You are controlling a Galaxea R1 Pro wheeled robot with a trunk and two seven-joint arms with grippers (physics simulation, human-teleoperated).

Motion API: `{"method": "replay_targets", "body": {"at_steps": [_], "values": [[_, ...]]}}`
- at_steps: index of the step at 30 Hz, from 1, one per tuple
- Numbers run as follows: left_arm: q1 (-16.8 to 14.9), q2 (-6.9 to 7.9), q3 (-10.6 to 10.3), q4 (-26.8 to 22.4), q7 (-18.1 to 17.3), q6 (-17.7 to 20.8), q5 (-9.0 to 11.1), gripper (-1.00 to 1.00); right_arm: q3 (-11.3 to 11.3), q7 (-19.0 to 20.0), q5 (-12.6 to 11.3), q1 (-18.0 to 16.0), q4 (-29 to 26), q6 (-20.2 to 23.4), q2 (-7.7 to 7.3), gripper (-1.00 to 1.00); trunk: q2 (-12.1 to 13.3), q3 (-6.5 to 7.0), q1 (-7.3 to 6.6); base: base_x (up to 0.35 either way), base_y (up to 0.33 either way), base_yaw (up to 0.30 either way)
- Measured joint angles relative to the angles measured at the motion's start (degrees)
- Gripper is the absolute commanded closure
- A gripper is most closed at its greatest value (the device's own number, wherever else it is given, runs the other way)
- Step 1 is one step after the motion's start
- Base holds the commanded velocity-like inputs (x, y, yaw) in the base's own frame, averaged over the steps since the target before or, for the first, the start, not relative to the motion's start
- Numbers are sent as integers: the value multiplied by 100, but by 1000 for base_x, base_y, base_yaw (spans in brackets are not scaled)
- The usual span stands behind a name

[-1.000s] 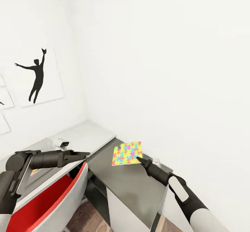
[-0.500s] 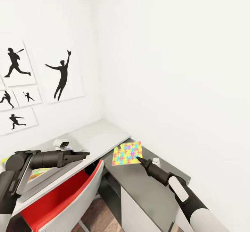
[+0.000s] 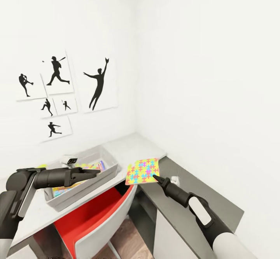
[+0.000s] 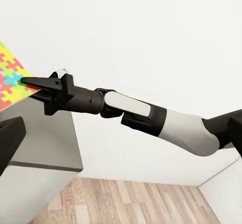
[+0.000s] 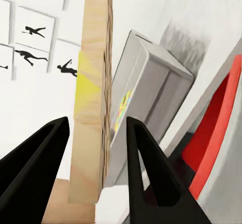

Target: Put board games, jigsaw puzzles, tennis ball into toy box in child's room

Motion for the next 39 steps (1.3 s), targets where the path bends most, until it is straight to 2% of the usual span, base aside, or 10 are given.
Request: {"method": "replay_targets", "body": {"at_steps": [29, 39], "values": [[0, -4, 0, 0, 0, -8, -3, -100, 52, 2, 0, 0, -16, 0, 1, 100, -2, 72, -1, 9, 160, 275], [1, -5, 0, 1, 0, -9, 1, -100, 60, 4, 0, -8, -17, 1, 5, 100, 0, 97, 0, 37, 33, 275]]}}
